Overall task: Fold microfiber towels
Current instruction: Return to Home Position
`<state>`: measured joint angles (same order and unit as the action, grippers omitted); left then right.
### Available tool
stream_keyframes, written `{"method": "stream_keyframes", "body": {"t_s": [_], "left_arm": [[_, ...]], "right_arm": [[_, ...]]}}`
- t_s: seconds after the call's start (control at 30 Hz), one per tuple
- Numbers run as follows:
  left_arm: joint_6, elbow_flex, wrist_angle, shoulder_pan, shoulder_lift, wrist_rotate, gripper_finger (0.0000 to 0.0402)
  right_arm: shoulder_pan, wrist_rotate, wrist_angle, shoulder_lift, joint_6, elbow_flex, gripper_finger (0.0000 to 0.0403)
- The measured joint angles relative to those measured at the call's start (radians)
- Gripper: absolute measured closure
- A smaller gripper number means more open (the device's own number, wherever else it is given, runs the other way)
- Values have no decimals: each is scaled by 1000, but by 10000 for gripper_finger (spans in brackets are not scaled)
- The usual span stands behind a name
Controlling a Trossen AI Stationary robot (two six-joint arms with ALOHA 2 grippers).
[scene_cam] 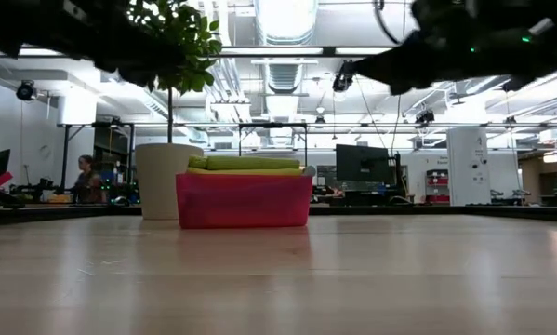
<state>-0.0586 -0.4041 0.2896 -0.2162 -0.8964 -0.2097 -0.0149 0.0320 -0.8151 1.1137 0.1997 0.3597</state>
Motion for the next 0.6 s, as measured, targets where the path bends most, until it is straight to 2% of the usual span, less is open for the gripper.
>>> {"method": "stream_keyframes", "body": {"t_s": [0.23, 0.47, 0.53, 0.6], "left_arm": [[-2, 170, 47, 62, 228, 3, 371], [-51, 275, 43, 209, 426, 4, 371], [-54, 298, 31, 260, 466, 32, 371], [-55, 312, 3, 306, 500, 81, 371]], "right_arm": [[2, 14, -6, -258, 43, -186, 394], [23, 21, -23, -532, 96, -306, 394], [27, 20, -58, -604, 111, -342, 394], [28, 14, -5, -681, 113, -347, 394]]}}
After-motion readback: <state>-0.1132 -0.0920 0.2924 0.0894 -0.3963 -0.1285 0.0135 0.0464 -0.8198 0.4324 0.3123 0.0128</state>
